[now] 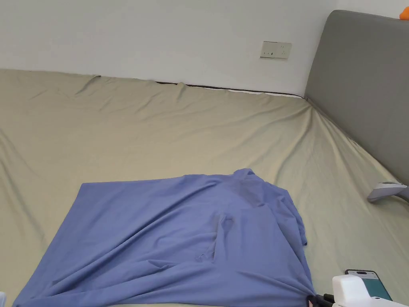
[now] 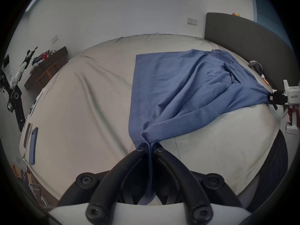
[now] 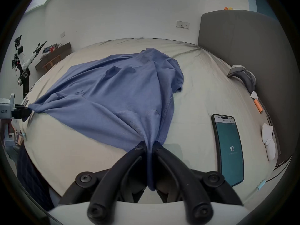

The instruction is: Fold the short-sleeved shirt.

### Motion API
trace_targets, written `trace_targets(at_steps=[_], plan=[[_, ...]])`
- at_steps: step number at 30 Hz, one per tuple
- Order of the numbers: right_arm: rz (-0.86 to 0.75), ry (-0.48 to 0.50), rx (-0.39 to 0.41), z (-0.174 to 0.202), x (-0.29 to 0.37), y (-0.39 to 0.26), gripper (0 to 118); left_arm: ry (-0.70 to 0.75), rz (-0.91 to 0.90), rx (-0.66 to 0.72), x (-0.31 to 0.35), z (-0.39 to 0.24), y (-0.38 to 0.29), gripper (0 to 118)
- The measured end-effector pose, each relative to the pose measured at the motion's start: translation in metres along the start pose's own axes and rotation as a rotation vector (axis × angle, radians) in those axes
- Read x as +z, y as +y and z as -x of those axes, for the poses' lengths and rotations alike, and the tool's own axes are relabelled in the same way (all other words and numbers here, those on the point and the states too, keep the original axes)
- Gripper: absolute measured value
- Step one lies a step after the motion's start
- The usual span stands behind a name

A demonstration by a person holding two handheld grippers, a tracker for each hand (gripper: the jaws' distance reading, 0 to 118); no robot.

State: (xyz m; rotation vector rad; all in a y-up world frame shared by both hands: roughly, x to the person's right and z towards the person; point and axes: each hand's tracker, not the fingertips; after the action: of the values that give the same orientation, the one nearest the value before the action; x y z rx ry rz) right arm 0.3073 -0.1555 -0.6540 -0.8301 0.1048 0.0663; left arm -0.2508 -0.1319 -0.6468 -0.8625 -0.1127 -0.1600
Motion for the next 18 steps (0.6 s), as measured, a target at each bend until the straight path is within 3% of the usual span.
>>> trace_targets(at_steps=[5, 8, 11, 13, 15, 16, 18], plan=[[0.046, 0.114, -0.057, -0.018, 0.009, 0.033, 6, -0.017, -0.025, -0.043, 0.008, 0.008, 0.037, 1], [0.013, 0.124, -0.065, -0.031, 0.009, 0.068, 5, -0.021, -0.049, -0.022, -0.009, 0.019, 0.078, 1], [0.008, 0.177, -0.159, -0.053, 0.001, 0.106, 5, -0.018, -0.046, 0.004, -0.031, 0.024, 0.120, 1], [0.018, 0.151, -0.166, -0.063, -0.014, 0.132, 6, -0.002, -0.010, 0.040, -0.053, 0.030, 0.145, 1], [0.027, 0.117, -0.251, -0.071, -0.033, 0.153, 6, -0.010, 0.025, 0.071, -0.077, 0.037, 0.169, 1], [0.043, 0.112, -0.284, -0.074, -0.046, 0.162, 6, -0.021, 0.053, 0.115, -0.046, 0.027, 0.135, 1], [0.073, 0.056, -0.318, -0.073, -0.077, 0.175, 6, -0.018, 0.126, 0.178, -0.097, 0.036, 0.156, 1]])
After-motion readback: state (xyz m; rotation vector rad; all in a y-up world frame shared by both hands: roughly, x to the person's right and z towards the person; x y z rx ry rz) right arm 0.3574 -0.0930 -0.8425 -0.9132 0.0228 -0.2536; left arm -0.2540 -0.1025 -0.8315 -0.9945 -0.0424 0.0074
